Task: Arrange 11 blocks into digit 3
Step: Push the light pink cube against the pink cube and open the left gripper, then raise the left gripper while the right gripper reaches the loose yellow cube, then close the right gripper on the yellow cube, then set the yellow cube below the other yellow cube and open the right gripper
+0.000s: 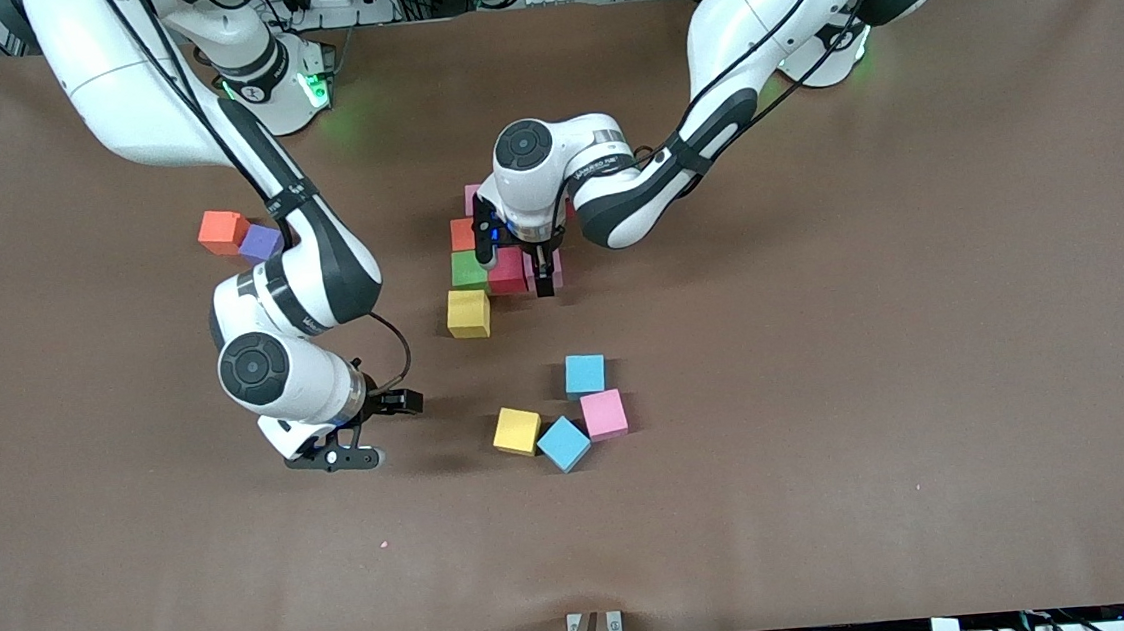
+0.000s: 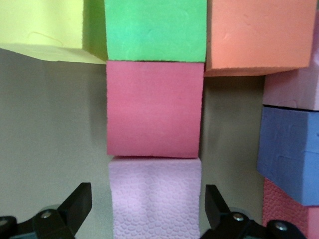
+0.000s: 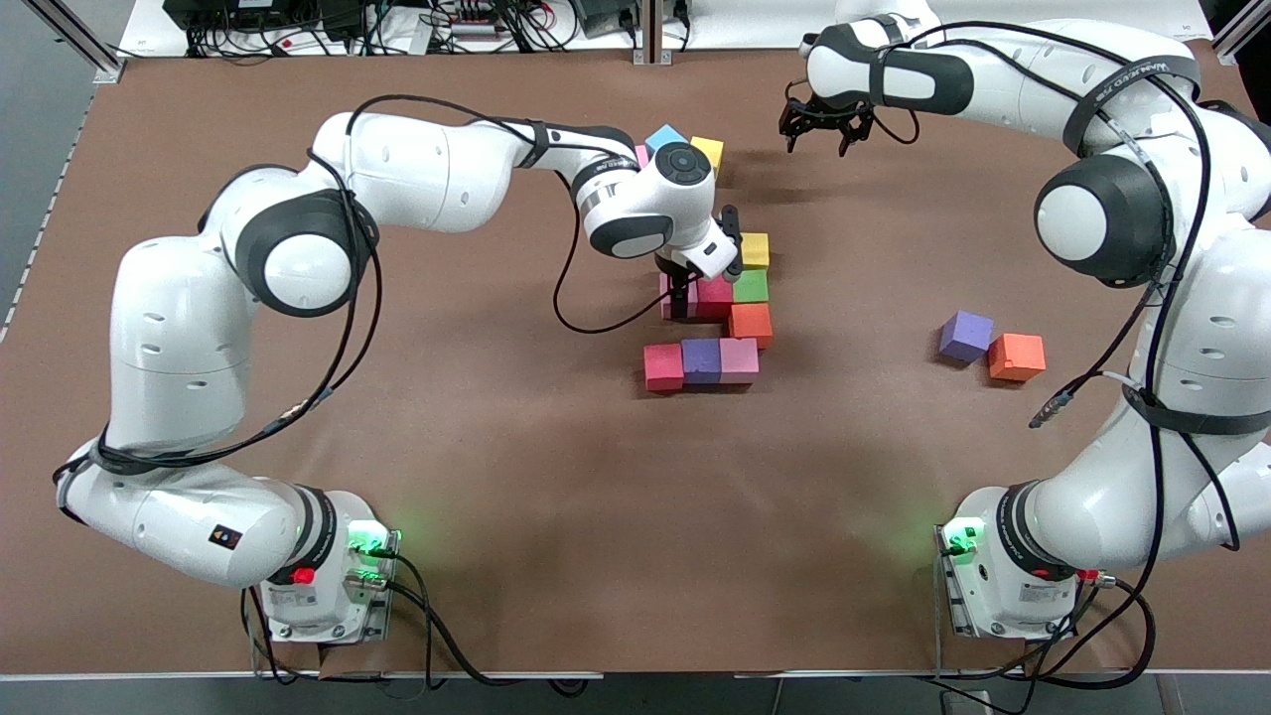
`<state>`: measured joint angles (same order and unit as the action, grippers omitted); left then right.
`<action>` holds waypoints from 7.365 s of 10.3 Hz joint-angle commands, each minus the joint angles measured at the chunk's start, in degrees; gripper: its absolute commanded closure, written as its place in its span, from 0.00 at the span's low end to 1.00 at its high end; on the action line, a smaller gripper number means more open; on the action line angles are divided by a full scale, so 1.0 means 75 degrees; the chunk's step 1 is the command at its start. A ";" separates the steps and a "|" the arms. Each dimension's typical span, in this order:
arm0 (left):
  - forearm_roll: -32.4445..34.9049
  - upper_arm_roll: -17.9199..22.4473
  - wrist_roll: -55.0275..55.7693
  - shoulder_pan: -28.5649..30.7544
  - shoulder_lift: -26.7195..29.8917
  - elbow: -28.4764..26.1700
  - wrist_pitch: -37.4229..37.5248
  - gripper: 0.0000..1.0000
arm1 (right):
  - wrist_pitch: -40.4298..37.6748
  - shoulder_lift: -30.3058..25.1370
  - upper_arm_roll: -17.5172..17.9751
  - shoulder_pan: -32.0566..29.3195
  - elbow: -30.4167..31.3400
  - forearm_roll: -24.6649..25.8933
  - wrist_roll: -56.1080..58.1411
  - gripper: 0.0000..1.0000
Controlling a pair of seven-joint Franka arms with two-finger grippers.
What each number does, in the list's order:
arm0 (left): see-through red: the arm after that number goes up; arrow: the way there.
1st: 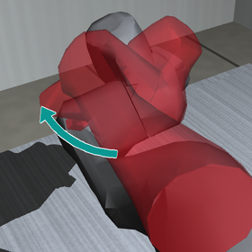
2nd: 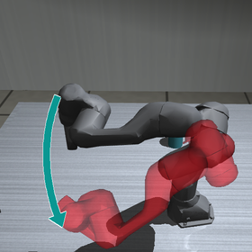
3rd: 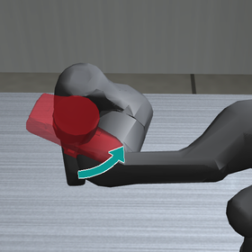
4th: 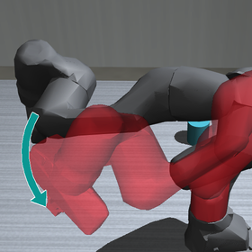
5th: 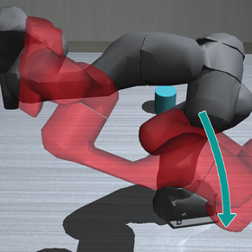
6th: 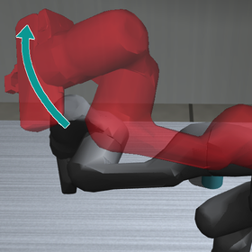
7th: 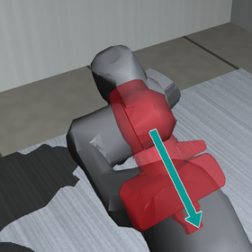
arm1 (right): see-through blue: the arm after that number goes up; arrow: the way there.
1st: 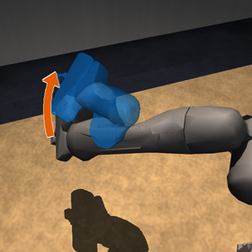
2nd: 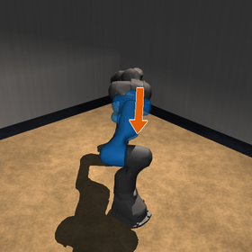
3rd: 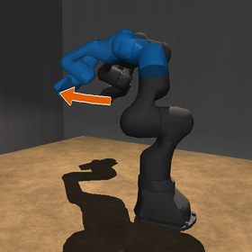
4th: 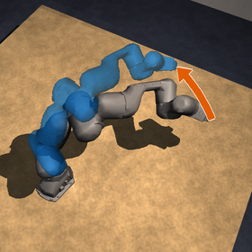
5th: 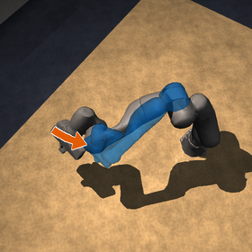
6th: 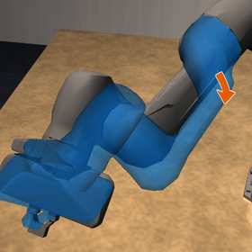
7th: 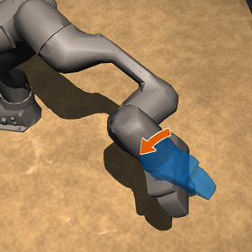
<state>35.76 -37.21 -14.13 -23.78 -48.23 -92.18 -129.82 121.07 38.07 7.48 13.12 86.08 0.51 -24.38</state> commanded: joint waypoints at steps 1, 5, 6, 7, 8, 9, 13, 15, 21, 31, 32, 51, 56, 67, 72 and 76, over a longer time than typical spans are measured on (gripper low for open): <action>-0.0115 0.0005 -0.0120 -0.0029 0.0254 0.0033 0.0291 0.00 | -0.0018 -0.0002 0.0045 -0.0038 -0.0075 -0.0243 0.0029 0.00; -0.0197 -0.1035 -0.0155 0.0975 0.0792 0.0022 0.1625 0.00 | 0.0006 0.0021 0.0045 -0.0027 -0.0075 -0.0255 0.0017 0.00; -0.0186 -0.1341 -0.0167 0.1362 0.0945 0.0010 0.1977 0.00 | 0.0122 0.0056 0.0045 0.0020 -0.0099 -0.0522 -0.0006 0.00; -0.0197 -0.1599 -0.0191 0.1749 0.1097 -0.0013 0.2294 0.00 | 0.0390 0.0115 0.0034 0.0136 -0.0145 -0.0954 -0.0123 0.00; -0.0197 -0.1880 -0.0191 0.2136 0.1168 -0.0002 0.2541 0.00 | 0.0532 0.0150 0.0034 0.0288 -0.0157 -0.1097 -0.0275 0.00; -0.0197 -0.2126 -0.0179 0.2546 0.1262 -0.0002 0.2682 0.00 | 0.0603 0.0313 0.0034 0.0418 -0.0320 -0.1087 -0.0473 0.00; -0.0197 -0.2808 -0.0202 0.3756 0.1309 -0.0002 0.3269 0.00 | 0.0662 0.1707 -0.0199 0.1378 -0.2206 -0.0691 -0.1132 0.00; -0.0197 -0.2809 -0.0202 0.4025 0.1309 -0.0002 0.3409 0.00 | 0.0604 0.2315 -0.0899 0.2219 -0.2861 0.0129 -0.1178 0.00; -0.0197 -0.3008 -0.0191 0.4636 0.1321 -0.0014 0.3504 0.00 | 0.0885 0.2588 -0.1009 0.2341 -0.3345 0.0097 -0.1284 0.00; -0.0197 -0.3019 -0.0202 0.4554 0.1310 -0.0037 0.3714 0.00 | 0.1518 0.2822 -0.1033 0.2504 -0.3275 0.0097 -0.3075 0.00; -0.0197 -0.3019 -0.0202 0.4554 0.1309 -0.0037 0.3727 0.00 | 0.1506 0.2834 -0.1033 0.2505 -0.3275 0.0120 -0.3204 0.00; -0.0572 -0.3066 -0.0179 0.4612 0.1286 0.0068 0.3727 0.00 | 0.1512 -0.0200 -0.0435 0.1696 0.1220 0.0003 -0.1108 1.00; -0.0572 -0.3055 -0.0179 0.4612 0.1274 0.0068 0.3727 0.00 | 0.2325 -0.0330 -0.0306 0.1825 0.2209 0.0003 -0.1470 1.00; -0.0584 -0.3019 -0.0179 0.4764 0.1228 0.0197 0.3727 0.00 | 0.2338 -0.0353 -0.0224 0.1895 0.2608 0.0003 -0.1741 0.96; -0.0865 -0.2949 -0.0191 0.4893 0.1216 0.0197 0.3727 0.00 | 0.2233 -0.0657 -0.0177 0.1790 0.2538 0.0015 -0.1741 0.00; -0.0865 -0.2937 -0.0202 0.4928 0.1216 0.0186 0.3727 0.00 | 0.2046 -0.1208 -0.0177 0.1404 0.2422 0.0003 -0.1589 0.00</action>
<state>30.88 -59.46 -14.72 12.81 -39.92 -90.89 -102.75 137.80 31.82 5.63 25.19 103.17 0.19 -36.12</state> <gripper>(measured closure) 0.000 0.000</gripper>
